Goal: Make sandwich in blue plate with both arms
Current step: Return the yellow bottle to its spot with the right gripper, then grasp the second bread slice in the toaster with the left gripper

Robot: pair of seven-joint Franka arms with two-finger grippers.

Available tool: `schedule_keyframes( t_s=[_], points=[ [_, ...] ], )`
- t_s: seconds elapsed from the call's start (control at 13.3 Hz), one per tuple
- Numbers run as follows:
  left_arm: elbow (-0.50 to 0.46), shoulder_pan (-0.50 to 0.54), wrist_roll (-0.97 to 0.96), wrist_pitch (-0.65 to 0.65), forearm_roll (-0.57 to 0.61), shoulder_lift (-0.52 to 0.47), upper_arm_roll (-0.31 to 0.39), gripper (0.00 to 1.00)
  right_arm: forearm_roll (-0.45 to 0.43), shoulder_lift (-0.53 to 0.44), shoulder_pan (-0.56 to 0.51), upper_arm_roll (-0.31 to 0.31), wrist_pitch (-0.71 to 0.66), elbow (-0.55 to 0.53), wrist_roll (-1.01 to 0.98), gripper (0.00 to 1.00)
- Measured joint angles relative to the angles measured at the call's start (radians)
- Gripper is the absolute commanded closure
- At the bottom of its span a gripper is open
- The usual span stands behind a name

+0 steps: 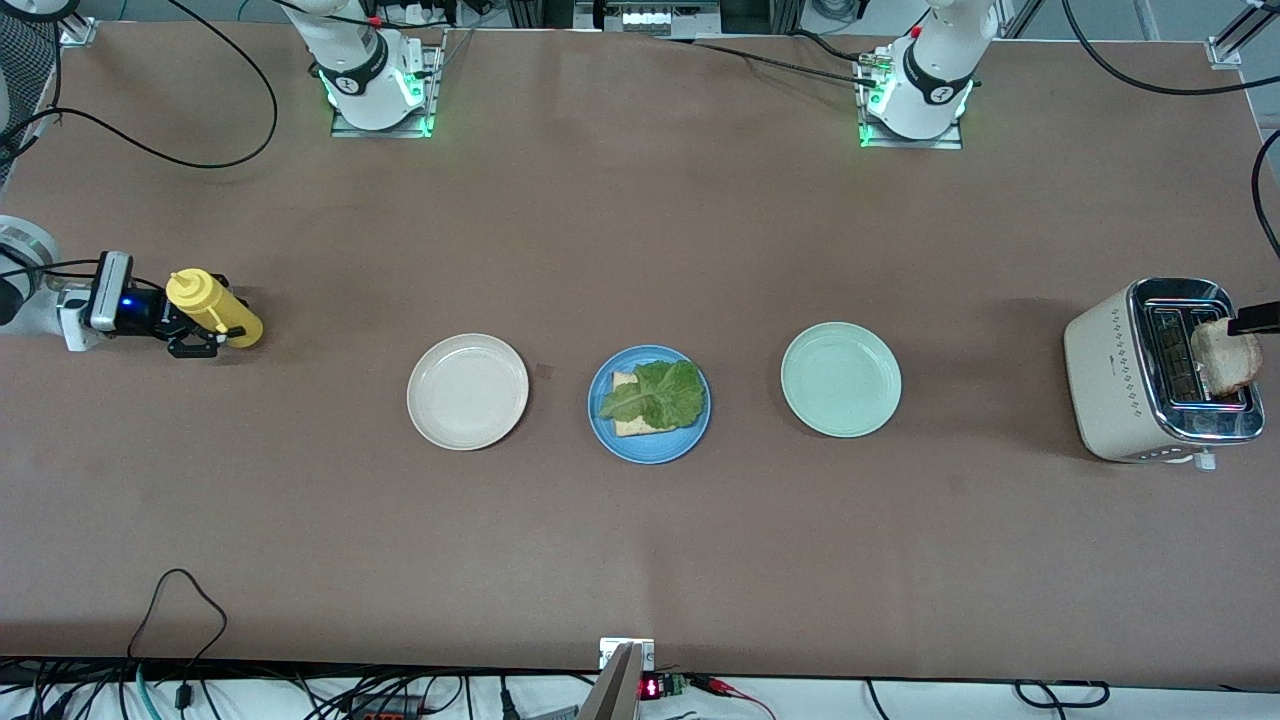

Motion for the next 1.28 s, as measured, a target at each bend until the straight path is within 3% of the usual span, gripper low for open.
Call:
schedule_keyframes(
  t_s=[0.15, 0.23, 0.38, 0.53, 0.6, 0.75, 1.05, 1.28],
  points=[
    [0.0, 0.03, 0.05, 0.033, -0.045, 0.032, -0.001, 0.38, 0.01, 0.031, -0.005, 0.0, -0.004, 0.003, 0.0, 0.82],
    [0.0, 0.041, 0.069, 0.05, -0.058, 0.046, -0.001, 0.41, 0.015, 0.044, -0.007, 0.0, -0.007, 0.003, -0.001, 0.61],
    [0.0, 0.053, 0.086, 0.061, -0.067, 0.064, -0.002, 0.52, 0.026, 0.062, -0.009, 0.001, -0.012, 0.005, -0.001, 0.0],
    [0.0, 0.061, 0.095, 0.061, -0.069, 0.072, -0.003, 0.65, 0.03, 0.068, -0.011, 0.001, -0.018, 0.008, -0.001, 0.0],
    [0.0, 0.063, 0.097, 0.062, -0.069, 0.074, -0.003, 0.82, 0.031, 0.068, -0.013, 0.001, -0.023, 0.01, 0.0, 0.0],
    [0.0, 0.063, 0.098, 0.062, -0.069, 0.077, -0.003, 0.9, 0.032, 0.068, -0.021, 0.001, -0.027, 0.014, 0.0, 0.0],
    [0.008, 0.064, 0.13, 0.057, -0.069, 0.073, -0.003, 0.91, 0.006, 0.068, -0.044, -0.019, -0.044, 0.028, 0.0, 0.0],
    [0.036, 0.066, 0.148, -0.031, -0.069, 0.012, -0.01, 0.93, -0.063, 0.065, -0.053, -0.04, -0.072, 0.077, 0.0, 0.0]
  ],
)
